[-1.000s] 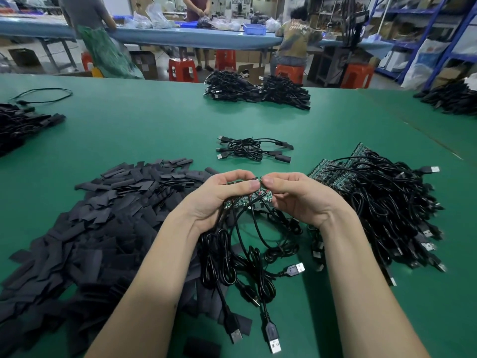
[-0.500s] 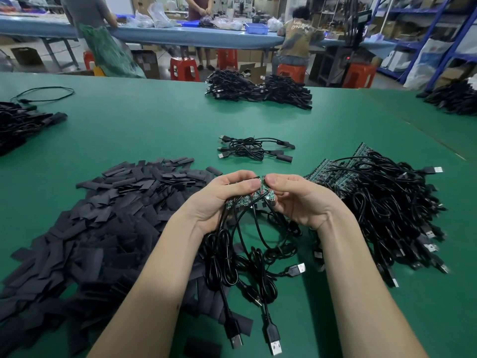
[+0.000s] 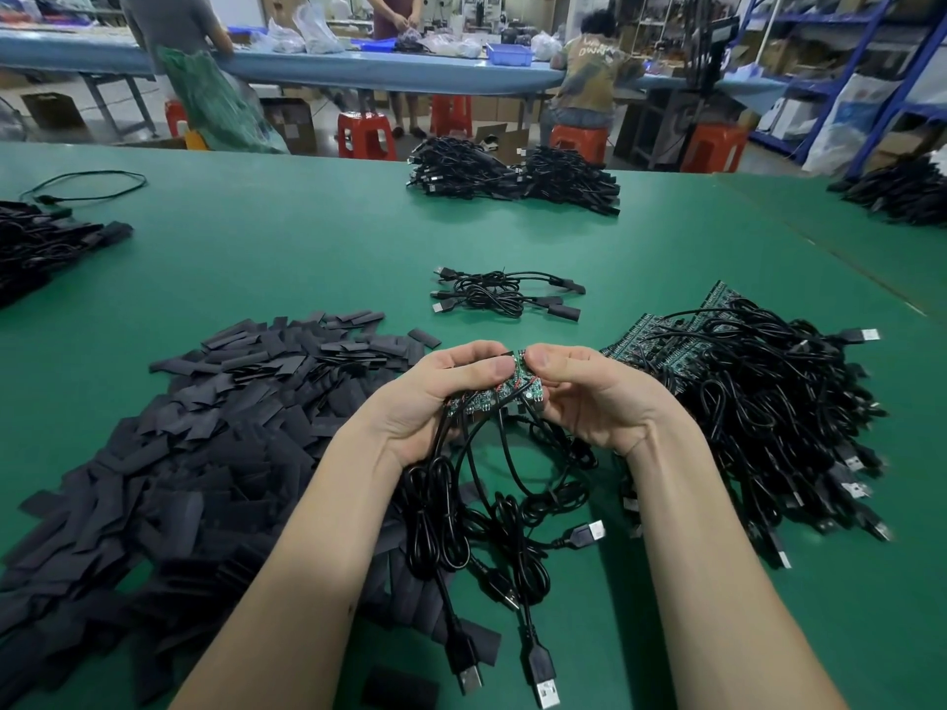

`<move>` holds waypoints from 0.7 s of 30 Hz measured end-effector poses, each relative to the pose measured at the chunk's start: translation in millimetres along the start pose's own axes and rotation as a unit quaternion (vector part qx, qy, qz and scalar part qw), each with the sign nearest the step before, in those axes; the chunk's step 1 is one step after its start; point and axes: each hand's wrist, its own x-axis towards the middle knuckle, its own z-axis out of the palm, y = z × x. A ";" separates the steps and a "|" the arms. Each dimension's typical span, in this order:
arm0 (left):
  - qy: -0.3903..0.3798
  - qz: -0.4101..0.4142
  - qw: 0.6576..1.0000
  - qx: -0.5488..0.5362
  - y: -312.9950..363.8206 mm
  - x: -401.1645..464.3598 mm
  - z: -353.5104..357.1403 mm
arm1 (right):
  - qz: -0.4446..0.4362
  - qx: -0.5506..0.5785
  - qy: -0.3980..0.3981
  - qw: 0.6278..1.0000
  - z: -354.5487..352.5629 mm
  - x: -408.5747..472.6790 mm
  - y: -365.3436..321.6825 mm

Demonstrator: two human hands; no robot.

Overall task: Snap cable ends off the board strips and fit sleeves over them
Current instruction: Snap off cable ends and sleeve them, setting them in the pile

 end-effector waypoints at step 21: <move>0.156 0.149 0.861 0.461 -3.6 9.8 -11.7 | -0.099 -0.103 0.020 0.990 -7.6 -12.9 -24.7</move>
